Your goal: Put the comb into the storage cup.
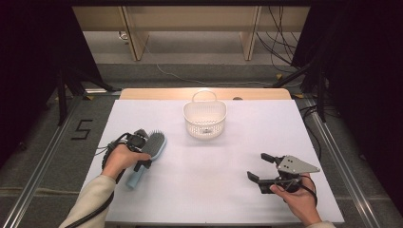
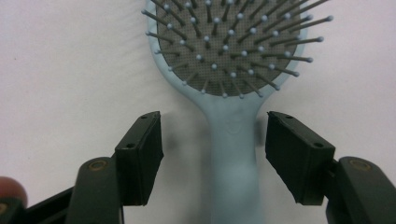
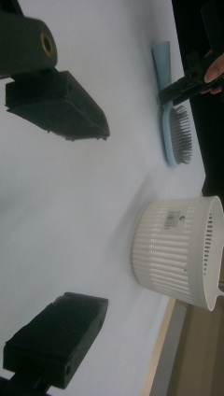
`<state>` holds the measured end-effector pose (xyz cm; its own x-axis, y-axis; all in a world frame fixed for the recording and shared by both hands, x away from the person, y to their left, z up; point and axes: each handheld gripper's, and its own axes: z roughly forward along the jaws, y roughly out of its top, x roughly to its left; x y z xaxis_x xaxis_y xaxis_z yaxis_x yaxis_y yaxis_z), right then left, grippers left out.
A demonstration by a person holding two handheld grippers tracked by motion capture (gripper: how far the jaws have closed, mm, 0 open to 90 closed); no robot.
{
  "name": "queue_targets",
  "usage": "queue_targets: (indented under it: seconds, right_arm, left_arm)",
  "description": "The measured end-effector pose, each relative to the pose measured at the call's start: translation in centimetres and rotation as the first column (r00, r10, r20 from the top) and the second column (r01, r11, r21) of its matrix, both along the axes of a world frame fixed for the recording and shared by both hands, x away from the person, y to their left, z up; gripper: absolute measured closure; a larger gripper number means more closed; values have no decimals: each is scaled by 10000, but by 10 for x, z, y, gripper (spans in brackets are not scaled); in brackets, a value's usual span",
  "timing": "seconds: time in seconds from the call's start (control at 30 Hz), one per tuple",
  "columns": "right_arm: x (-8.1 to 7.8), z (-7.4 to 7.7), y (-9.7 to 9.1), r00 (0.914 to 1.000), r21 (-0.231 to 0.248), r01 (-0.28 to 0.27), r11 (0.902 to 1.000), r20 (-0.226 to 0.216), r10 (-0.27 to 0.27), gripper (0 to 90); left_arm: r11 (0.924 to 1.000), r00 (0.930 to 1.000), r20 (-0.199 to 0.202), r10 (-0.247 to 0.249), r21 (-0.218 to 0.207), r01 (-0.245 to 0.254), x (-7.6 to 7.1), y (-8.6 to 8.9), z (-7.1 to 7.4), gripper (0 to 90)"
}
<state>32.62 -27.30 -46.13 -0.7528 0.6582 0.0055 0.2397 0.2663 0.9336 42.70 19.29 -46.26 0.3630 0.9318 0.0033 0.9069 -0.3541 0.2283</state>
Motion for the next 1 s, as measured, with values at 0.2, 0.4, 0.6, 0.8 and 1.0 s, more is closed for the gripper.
queue_targets:
  seconds: [0.2, 0.4, 0.6, 0.8, 1.0]
  right_arm:
    - [0, 0, 0, 10000, 1, 13, 10000, -22, -13, 157]
    - [0, 0, 0, 10000, -31, 7, 10000, -36, -8, 157]
    - [-1, 0, 1, 10000, -61, -50, 10000, -16, 50, 157]
    - [-1, 0, 1, 10000, -77, -34, 10000, -29, 34, 157]
    - [-1, 0, 1, 10000, -81, -43, 10000, -38, 42, 157]
  left_arm:
    - [9999, 10000, -13, -6, 143, 6, 3, -2, -1, 383]
    - [9998, 10000, -68, -24, 210, 25, 4, -4, -2, 427]
    - [9997, 9999, -108, -107, 210, 109, 6, -5, -1, 460]
    - [9997, 9998, -156, -157, 205, 160, 6, -7, -1, 493]
    - [9998, 9996, -238, -143, 153, 147, 7, -8, -1, 539]
